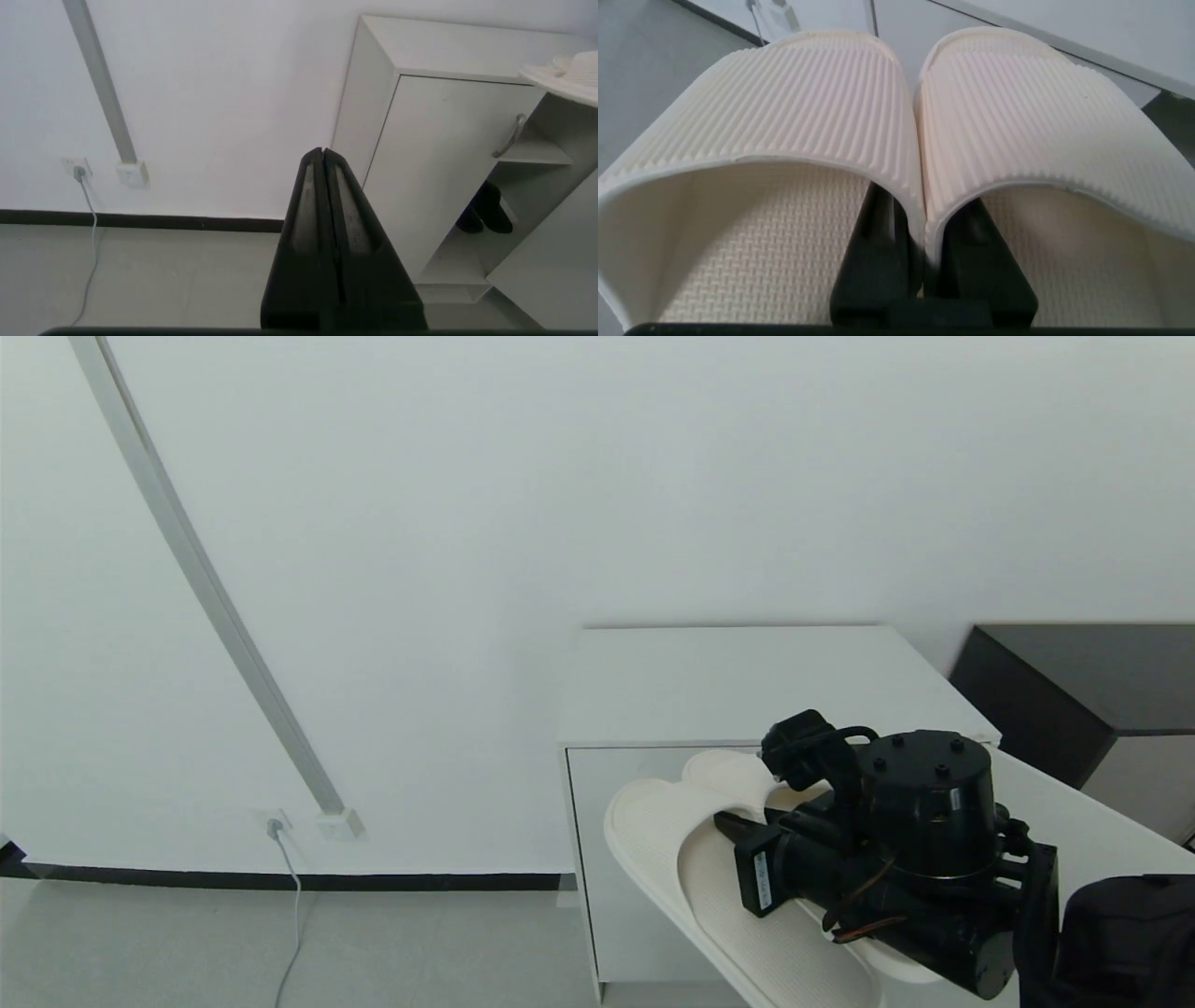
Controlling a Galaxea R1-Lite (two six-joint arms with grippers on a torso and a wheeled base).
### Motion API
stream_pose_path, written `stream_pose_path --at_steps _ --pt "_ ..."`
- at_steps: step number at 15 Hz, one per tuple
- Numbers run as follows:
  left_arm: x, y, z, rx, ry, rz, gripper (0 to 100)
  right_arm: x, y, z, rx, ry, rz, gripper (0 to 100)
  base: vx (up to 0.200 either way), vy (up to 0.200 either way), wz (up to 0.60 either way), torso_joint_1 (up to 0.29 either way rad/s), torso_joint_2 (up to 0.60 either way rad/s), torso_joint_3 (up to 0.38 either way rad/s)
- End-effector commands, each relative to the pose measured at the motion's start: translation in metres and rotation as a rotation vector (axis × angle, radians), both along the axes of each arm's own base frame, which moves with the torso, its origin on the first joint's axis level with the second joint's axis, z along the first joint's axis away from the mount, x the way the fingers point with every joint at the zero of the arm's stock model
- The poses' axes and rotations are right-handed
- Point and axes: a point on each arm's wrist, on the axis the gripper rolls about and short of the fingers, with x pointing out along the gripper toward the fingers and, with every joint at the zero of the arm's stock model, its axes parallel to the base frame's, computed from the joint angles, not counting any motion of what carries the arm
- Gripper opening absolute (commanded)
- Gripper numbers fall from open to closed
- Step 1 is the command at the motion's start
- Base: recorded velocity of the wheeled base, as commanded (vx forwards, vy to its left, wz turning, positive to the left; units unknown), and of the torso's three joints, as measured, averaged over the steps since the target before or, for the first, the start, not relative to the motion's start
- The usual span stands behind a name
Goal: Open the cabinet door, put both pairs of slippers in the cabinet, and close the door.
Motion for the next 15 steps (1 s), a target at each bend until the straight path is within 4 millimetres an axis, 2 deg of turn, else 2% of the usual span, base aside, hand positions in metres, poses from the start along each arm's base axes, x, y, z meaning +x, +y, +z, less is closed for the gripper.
stream_pose_path --at_steps 1,15 --pt "0.0000 0.0000 0.0000 0.000 0.000 0.000 0 0.0006 0.0007 -0.0009 -0.002 0.002 0.000 0 0.000 0.000 0.00 0.000 0.00 0.000" --pt "0.0000 0.0000 0.0000 0.007 0.000 -0.001 0 -0.0008 0.0005 -0.0035 -0.009 0.008 0.005 0 0.000 -0.200 0.00 0.003 0.00 0.001"
